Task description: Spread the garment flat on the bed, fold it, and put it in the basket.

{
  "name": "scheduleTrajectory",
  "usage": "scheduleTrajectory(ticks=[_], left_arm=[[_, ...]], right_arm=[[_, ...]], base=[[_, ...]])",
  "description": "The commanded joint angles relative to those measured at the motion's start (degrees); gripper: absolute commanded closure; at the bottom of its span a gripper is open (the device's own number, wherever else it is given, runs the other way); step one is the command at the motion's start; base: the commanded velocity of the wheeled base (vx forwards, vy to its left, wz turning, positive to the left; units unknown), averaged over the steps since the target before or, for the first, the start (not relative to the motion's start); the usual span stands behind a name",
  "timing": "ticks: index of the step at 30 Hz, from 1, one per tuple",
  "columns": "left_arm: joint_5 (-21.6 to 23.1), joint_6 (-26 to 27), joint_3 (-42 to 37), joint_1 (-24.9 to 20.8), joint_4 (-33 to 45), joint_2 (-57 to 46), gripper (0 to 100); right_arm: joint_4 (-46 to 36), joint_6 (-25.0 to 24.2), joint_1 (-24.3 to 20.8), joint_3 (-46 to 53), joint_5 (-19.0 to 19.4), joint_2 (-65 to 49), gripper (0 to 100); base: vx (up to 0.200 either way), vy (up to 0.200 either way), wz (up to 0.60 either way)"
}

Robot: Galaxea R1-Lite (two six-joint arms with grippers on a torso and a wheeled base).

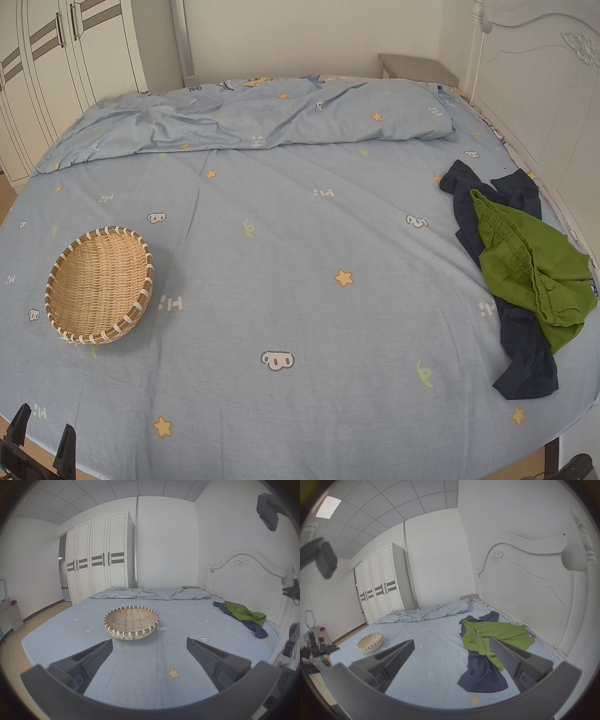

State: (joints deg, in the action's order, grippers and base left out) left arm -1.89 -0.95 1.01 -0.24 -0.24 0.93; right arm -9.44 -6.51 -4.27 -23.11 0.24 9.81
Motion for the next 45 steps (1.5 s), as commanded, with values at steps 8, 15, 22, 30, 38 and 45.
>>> scheduleTrajectory(ticks=[8,15,22,30,38,45], left_arm=[[-0.04,-0.02,-1.01,-0.02,-0.02,-0.57,0],[-0.04,-0.02,-1.01,-0.02,-0.02,-0.57,0],[-0.04,-0.02,-1.01,-0.02,-0.02,-0.57,0],[-0.04,-0.02,-1.01,-0.02,-0.02,-0.57,0],[-0.04,-0.02,-1.01,-0.02,-0.11,-0.57,0],[-0.04,-0.02,-1.01,-0.02,-0.02,-0.57,0]], right_arm=[[-6.03,7.56,3.21,-22.77,-2.97,43.89,0],[-3.84,8.71,7.78,-28.92,-3.23,59.71,0],[-3.31,9.41,7.34,-38.41,-4.2,75.97,0],[-0.32,10.64,8.84,-47.29,1.34,86.87,0],[-0.23,10.55,12.35,-53.44,3.18,95.83,0],[-0.14,10.2,13.67,-57.57,6.0,99.79,0]], base=[[0.0,0.0,0.0],[0.0,0.0,0.0],[0.0,0.0,0.0],[0.0,0.0,0.0],[0.0,0.0,0.0],[0.0,0.0,0.0]])
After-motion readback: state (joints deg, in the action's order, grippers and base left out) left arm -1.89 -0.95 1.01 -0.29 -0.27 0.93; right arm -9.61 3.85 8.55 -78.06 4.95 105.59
